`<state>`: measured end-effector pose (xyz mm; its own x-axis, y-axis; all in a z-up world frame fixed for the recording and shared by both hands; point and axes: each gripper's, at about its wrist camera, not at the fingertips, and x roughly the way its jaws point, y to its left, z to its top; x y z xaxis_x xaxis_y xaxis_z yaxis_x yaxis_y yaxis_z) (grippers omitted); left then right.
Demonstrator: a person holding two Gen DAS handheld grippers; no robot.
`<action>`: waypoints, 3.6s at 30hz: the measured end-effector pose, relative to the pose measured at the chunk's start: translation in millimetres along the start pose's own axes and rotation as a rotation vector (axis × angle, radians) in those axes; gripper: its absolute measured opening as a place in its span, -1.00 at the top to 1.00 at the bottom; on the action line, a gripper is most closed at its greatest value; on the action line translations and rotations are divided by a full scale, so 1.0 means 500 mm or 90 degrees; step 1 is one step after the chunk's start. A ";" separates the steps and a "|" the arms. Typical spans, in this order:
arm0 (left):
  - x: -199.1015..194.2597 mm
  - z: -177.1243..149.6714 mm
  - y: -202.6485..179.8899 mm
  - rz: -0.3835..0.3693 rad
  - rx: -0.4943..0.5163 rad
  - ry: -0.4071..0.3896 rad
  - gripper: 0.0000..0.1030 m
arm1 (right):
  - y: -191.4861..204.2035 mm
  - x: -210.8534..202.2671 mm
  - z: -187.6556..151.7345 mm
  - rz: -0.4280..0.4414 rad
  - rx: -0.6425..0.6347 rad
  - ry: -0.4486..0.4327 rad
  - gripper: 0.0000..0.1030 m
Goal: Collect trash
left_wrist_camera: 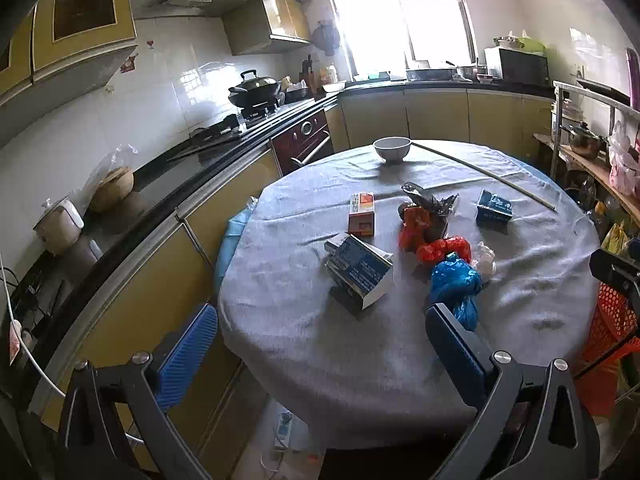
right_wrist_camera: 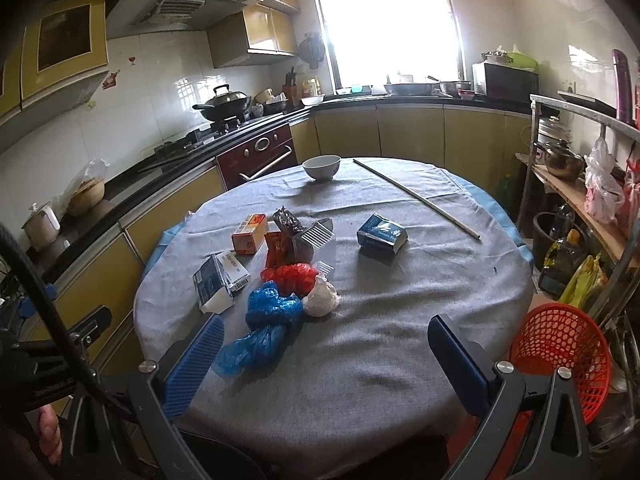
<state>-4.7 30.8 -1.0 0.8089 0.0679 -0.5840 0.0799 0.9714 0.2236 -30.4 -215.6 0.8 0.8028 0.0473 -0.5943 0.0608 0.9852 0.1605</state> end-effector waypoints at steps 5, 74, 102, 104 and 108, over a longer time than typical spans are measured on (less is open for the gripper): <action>0.003 -0.004 -0.002 0.001 0.004 0.002 -1.00 | 0.000 0.002 -0.001 0.004 0.003 0.009 -1.00; 0.349 0.017 -0.189 -0.334 -0.032 0.241 -0.75 | -0.238 0.403 0.113 0.058 0.092 0.153 -0.76; 0.328 0.028 -0.124 -0.332 -0.070 0.205 0.03 | -0.259 0.575 0.155 0.077 0.039 0.189 -0.36; 0.316 0.039 -0.131 -0.329 -0.062 0.188 0.03 | -0.269 0.546 0.146 0.091 0.071 0.184 -0.33; 0.279 0.055 -0.158 -0.325 -0.020 0.142 0.03 | -0.299 0.477 0.120 0.146 0.148 0.156 -0.08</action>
<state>118.1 -42.5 -78.6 0.5291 -0.3699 -0.7637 0.4096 0.8995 -0.1519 187.7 -361.6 -117.6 0.6482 0.3267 -0.6878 0.0520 0.8822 0.4680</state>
